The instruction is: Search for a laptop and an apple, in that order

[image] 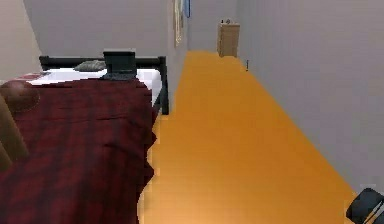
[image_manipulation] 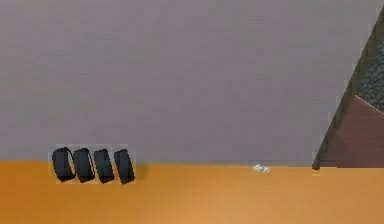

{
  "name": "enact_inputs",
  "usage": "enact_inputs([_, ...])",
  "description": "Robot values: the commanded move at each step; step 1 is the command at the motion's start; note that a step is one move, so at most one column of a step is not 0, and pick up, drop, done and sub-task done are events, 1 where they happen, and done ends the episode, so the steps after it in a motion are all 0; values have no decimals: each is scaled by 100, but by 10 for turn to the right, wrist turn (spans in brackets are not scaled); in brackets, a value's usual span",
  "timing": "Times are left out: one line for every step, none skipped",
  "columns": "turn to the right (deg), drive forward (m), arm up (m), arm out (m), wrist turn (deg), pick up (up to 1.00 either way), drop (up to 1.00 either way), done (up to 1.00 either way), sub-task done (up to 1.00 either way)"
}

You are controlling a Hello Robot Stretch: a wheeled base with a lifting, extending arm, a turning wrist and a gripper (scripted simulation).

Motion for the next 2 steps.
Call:
enact_inputs([150,0,0,0,0,0,0,0,0])
enact_inputs([0,100,0,0,0,0,0,0,0])
